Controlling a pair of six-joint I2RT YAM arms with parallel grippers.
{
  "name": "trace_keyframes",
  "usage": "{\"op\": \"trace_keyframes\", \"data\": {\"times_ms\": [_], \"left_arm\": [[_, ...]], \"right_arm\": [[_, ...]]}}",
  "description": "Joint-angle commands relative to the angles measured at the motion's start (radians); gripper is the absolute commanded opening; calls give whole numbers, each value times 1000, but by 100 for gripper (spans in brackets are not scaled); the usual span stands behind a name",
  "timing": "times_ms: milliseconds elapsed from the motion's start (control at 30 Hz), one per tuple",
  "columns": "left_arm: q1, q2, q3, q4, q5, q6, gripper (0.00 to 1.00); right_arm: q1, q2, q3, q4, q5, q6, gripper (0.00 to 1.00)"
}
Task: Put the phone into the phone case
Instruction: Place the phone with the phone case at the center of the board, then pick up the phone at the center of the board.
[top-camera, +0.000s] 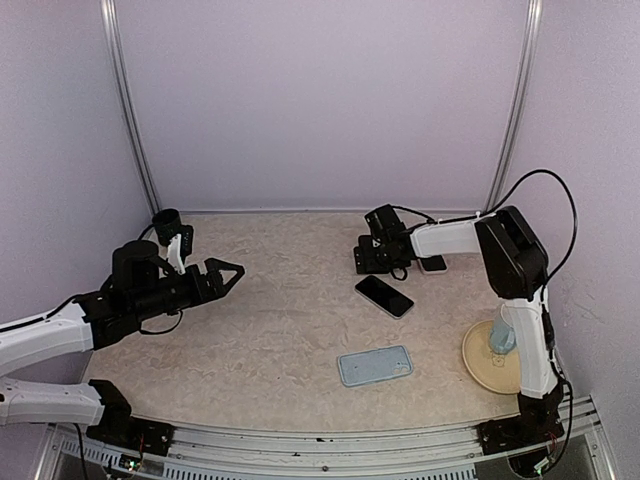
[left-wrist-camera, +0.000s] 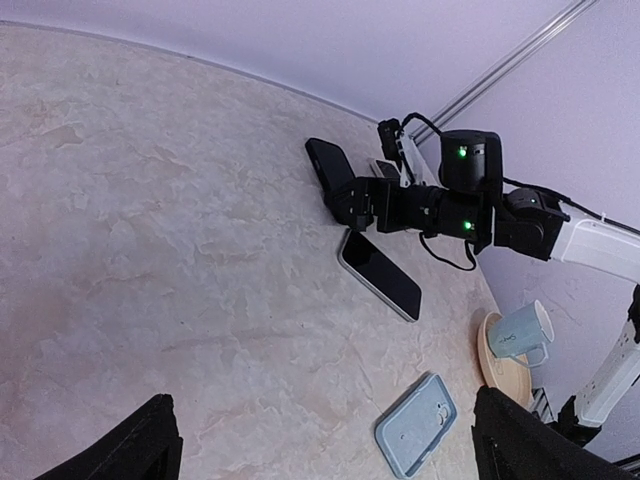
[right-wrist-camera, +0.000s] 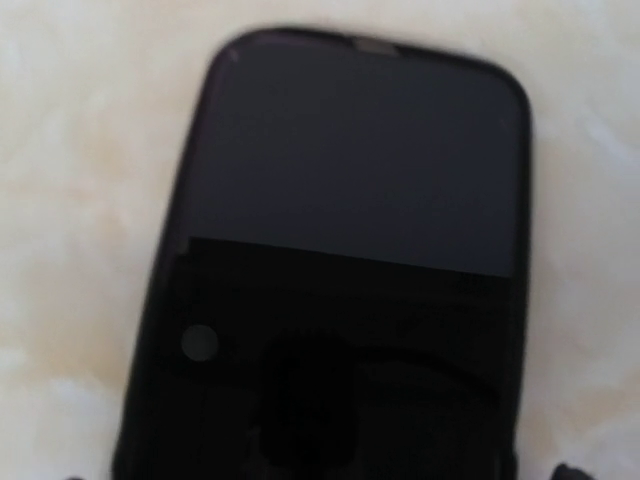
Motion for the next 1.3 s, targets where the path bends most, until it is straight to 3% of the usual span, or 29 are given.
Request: {"op": "trace_keyframes", "data": {"times_ms": [0,367,600,1267], "left_arm": [[8,-12,-12,16,-11,0,99],[9,35,0,46,19,5,99],[7,84,18,62,41,1,99],[7,121,25,81,52,-5,99]], "right_arm": [[9,-128,-68,47,11,-104,100],[11,-331,-263,23,-169,-316,100],[11,-365,-321,-62,-231,-450,100],[12,-384,-463,-88,-319,-487,100]]}}
